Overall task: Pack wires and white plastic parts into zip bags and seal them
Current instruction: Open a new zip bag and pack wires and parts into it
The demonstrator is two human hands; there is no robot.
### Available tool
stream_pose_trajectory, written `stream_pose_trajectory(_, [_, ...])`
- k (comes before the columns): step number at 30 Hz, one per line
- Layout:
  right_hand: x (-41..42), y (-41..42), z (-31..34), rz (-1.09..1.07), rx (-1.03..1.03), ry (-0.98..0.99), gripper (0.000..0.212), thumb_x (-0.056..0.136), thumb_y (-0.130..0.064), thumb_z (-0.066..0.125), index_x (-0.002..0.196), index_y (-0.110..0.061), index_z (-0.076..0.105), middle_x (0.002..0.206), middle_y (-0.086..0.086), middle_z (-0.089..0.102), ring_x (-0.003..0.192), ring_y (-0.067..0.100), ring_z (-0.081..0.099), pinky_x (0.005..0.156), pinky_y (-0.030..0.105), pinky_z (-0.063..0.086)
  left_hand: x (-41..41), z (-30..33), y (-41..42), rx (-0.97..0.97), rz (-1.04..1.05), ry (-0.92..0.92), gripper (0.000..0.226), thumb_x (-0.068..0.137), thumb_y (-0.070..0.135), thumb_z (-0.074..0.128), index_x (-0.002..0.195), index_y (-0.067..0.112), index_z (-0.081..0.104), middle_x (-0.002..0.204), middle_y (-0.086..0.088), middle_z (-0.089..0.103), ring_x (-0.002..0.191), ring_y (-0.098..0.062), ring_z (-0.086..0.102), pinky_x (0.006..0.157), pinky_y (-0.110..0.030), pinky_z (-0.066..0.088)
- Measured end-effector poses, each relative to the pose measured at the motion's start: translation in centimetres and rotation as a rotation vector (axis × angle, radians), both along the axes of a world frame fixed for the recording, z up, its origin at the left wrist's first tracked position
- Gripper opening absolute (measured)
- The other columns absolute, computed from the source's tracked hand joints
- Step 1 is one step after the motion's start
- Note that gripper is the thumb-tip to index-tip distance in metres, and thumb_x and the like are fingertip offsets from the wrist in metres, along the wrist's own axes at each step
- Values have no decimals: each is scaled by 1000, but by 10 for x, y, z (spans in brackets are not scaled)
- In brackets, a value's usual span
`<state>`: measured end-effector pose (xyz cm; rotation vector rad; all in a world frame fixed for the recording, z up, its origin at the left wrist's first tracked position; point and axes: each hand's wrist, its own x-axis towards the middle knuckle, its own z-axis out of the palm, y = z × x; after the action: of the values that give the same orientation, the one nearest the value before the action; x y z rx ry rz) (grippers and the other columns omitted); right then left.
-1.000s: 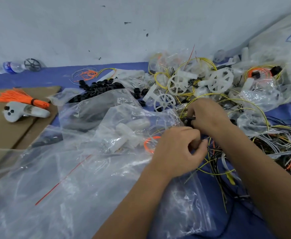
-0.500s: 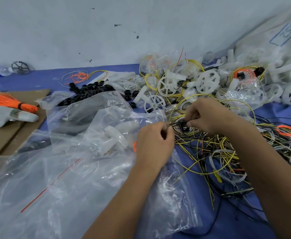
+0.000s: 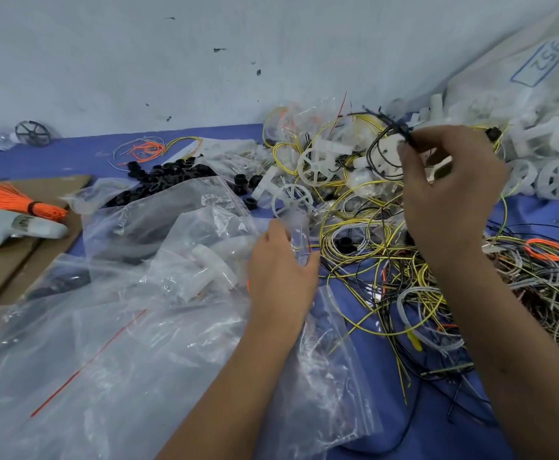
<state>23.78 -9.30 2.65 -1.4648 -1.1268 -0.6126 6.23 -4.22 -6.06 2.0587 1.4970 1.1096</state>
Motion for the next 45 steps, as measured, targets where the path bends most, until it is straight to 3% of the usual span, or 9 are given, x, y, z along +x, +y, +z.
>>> stream_pose_trajectory(4, [-8,-1,0,-38,6,-88,8,92,-20,70,94,-14,74,88,-6,70,87,28,60,77,15,32,-3,1,0,-21,23,88,37,88,29,75,112,13,51,97,-5,61,88,-26,59,66,-30,35])
stream_pose_trajectory(8, [-16,4,0,125,-48,362,5,88,-26,72,88,-22,70,75,-13,66,69,10,62,70,28,51,-3,5,-4,-16,2,151,37,89,34,74,110,16,51,97,-2,57,85,-20,51,68,-29,32])
stream_pose_trajectory(13, [-24,6,2,539,140,999,17,97,-11,65,83,-18,58,75,-1,63,67,12,59,60,30,50,-2,9,-9,-22,-33,253,26,93,24,63,107,18,43,110,-6,56,101,-27,55,71,-32,31])
stream_pose_trajectory(18, [-16,6,6,871,139,1400,11,103,-12,53,92,-15,52,84,5,68,67,14,62,51,20,41,-2,14,-10,-80,-18,324,26,95,19,58,118,14,49,119,-9,55,108,-32,59,73,-39,40])
stream_pose_trajectory(22, [-27,3,-7,751,-110,1228,20,100,-4,55,82,-13,55,76,8,70,61,13,60,48,19,37,-1,16,-11,-158,10,378,21,93,12,61,112,14,52,105,-7,63,103,-34,65,63,-39,42])
stream_pose_trajectory(27, [-50,7,-34,619,-218,1093,10,97,-4,61,94,-12,59,64,-1,69,62,13,61,50,23,37,-3,14,-11,-166,-28,417,12,87,11,64,99,15,64,84,-5,56,99,-36,67,62,-36,41])
stream_pose_trajectory(34, [-61,10,-52,557,-99,1034,6,95,-8,66,99,-12,63,67,1,72,62,14,64,44,19,41,-5,15,-7,-18,23,-3,14,107,27,45,101,15,48,95,-4,61,89,-28,59,66,-31,26])
stream_pose_trajectory(39, [-60,8,-57,520,-100,982,9,95,-10,67,94,-18,63,70,4,73,63,15,65,48,19,42,-8,12,-12,76,66,420,34,97,34,66,116,18,43,113,-5,55,93,-27,64,66,-34,35])
stream_pose_trajectory(45, [-58,9,-63,497,-151,963,6,95,-10,66,101,-12,63,70,6,72,63,18,63,51,23,42,-12,15,-8,-18,23,442,21,89,5,59,109,11,52,107,-11,64,95,-34,66,66,-35,34])
